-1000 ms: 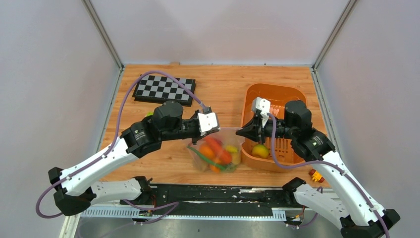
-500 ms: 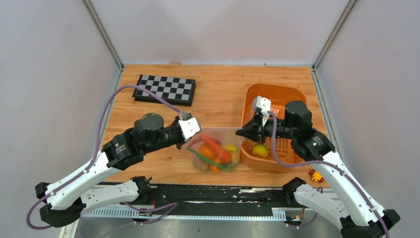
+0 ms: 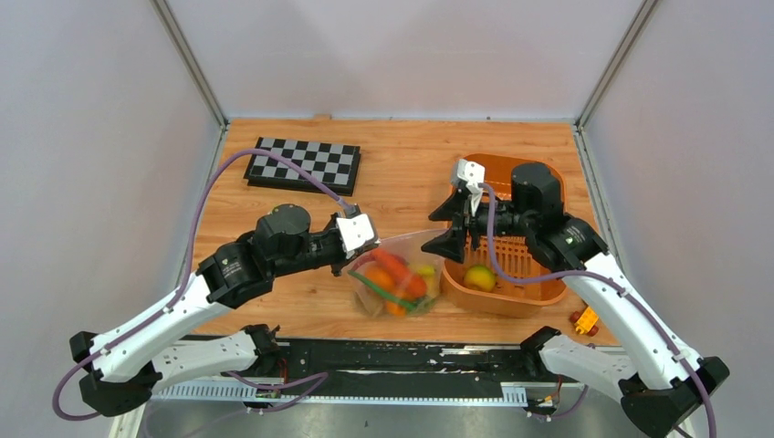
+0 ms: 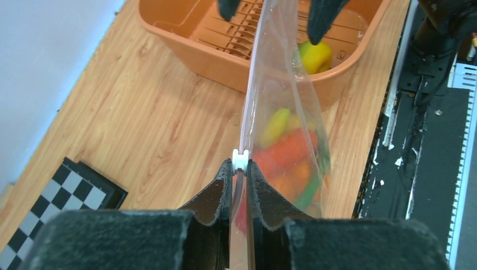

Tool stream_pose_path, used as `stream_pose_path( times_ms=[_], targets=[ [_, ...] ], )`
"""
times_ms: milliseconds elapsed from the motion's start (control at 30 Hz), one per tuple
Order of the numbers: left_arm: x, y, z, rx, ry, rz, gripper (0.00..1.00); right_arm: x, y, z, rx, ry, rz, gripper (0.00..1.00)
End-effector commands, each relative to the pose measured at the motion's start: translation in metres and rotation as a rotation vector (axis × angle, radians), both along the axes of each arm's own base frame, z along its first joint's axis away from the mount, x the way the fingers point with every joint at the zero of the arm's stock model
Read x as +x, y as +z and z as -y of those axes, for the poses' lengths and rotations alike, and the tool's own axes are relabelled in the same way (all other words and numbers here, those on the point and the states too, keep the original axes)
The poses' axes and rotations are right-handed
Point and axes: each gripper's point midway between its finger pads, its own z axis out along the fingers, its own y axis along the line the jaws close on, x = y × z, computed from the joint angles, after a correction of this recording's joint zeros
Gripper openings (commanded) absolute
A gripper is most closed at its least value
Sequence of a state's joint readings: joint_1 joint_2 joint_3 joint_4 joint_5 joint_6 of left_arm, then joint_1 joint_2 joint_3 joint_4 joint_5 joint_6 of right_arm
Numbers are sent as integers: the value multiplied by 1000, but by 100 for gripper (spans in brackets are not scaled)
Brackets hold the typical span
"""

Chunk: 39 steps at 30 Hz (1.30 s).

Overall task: Place the food in the zip-top bag and seal the zipper
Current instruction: Zip the zipper food storage bag at the center of the board.

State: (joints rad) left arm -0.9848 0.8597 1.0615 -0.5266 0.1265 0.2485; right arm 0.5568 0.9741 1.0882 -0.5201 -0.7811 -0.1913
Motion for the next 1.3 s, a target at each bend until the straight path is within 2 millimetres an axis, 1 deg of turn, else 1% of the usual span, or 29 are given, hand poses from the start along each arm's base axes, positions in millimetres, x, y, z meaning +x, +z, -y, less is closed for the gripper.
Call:
stream_pose_path(
  times_ms=[0,67,133,233,300,333,400,467,567,633,667,700,733,767,867,1033,1100,1167,1267],
  targets=[
    [-6,30,11,-90,-57,18,5,2,26,-11,4,73,81,71],
    [-6,32,12,-98,-60,21,5,4,22,-19,-26,99,73,72],
    [-6,33,14,-100,-64,21,5,7,15,-29,-71,104,72,73],
    [-6,31,15,-97,-65,16,5,5,3,-44,-141,117,86,73],
    [-5,31,16,-95,-66,13,5,4,-3,-53,-165,128,93,72],
    [-5,30,16,-93,-65,12,5,3,-4,-56,-168,134,94,70],
    [-4,29,15,-93,-55,12,5,6,-4,-61,-163,122,107,63],
    [-3,27,15,-105,-46,9,5,10,-5,-63,-150,104,116,53],
    [-3,25,13,-117,-30,2,5,6,-2,-64,-117,113,115,38],
    [-2,26,9,-120,-14,6,5,4,0,-63,-103,103,121,30],
    [-1,27,6,-120,0,12,5,3,-1,-61,-99,95,124,24],
    [0,28,3,-122,12,16,5,4,-1,-59,-96,87,129,15],
    [1,28,1,-122,24,20,5,4,0,-58,-91,78,132,10],
    [2,28,-1,-123,35,24,5,3,0,-56,-87,73,133,7],
    [4,24,-8,-116,69,24,5,4,0,-54,-72,44,134,7],
    [5,17,-17,-131,118,14,5,6,-5,-53,-49,4,114,2],
    [5,10,-21,-136,138,0,5,7,-8,-55,-41,-7,88,0],
    [7,7,-28,-145,176,-7,5,9,-9,-57,-41,-19,69,0],
    [9,10,-43,-162,236,12,6,10,-12,-56,-53,-28,58,0]
  ],
)
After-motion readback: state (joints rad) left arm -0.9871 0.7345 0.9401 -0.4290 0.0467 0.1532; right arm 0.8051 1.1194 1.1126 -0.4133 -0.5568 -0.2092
